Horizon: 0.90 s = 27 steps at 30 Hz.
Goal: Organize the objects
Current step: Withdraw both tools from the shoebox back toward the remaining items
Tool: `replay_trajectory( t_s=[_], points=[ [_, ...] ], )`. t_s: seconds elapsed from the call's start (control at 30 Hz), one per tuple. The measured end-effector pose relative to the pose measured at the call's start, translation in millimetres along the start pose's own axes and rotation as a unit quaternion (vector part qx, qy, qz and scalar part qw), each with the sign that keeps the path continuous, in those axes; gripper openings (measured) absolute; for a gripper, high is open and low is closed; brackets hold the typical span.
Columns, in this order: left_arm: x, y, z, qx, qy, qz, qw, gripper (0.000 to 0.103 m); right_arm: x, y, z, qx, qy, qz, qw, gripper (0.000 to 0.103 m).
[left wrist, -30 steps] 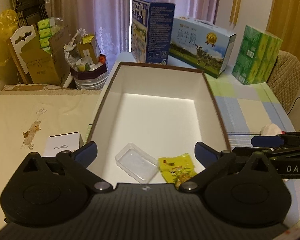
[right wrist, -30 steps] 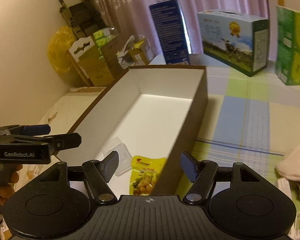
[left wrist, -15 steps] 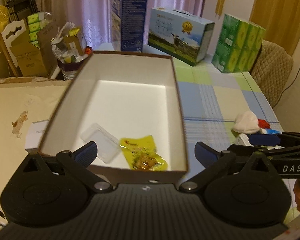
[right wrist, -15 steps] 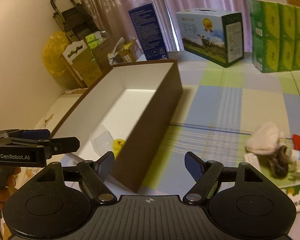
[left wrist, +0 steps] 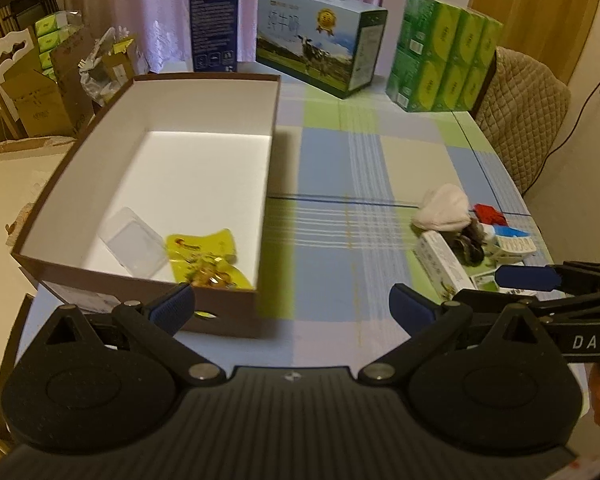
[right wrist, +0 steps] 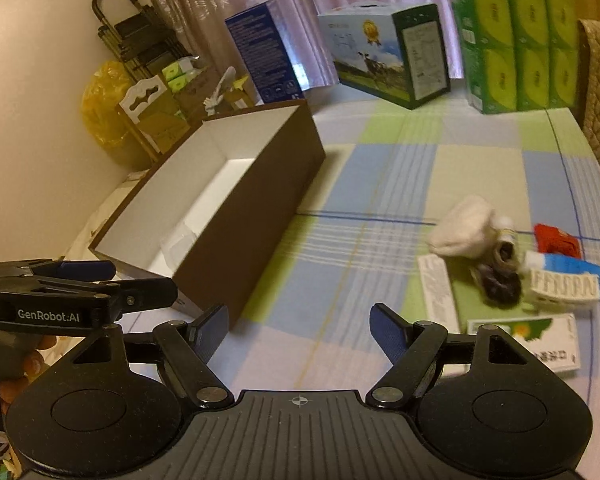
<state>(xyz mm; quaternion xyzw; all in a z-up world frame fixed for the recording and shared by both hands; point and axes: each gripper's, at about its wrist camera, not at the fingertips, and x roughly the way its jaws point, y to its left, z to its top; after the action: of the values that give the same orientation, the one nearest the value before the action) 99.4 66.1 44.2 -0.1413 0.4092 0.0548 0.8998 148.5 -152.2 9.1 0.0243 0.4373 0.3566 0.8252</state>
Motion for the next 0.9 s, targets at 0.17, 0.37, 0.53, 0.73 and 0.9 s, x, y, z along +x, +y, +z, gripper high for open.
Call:
replay_trajectory(
  t_s=[0.17, 0.37, 0.53, 0.73, 0.9],
  points=[
    [2, -26, -6, 0.003, 0.006, -0.006, 1.0000, 0.102, -16, -21, -7, 0.009, 0.002, -0.002, 1.000, 0.075],
    [9, -55, -11, 0.013, 0.016, -0.016, 0.9997, 0.102, -35, -48, -17, 0.023, 0.000, -0.006, 1.000, 0.075],
    [20, -81, -14, 0.027, 0.028, -0.029, 0.9988, 0.102, -47, -75, -24, 0.053, 0.002, -0.019, 0.998, 0.075],
    [39, -111, -17, 0.047, 0.046, -0.043, 0.9969, 0.101, -61, -101, -28, 0.072, -0.004, -0.046, 0.996, 0.075],
    [57, -130, -17, 0.056, 0.058, -0.050, 0.9955, 0.098, -66, -124, -32, 0.076, -0.004, -0.073, 0.994, 0.075]
  ],
)
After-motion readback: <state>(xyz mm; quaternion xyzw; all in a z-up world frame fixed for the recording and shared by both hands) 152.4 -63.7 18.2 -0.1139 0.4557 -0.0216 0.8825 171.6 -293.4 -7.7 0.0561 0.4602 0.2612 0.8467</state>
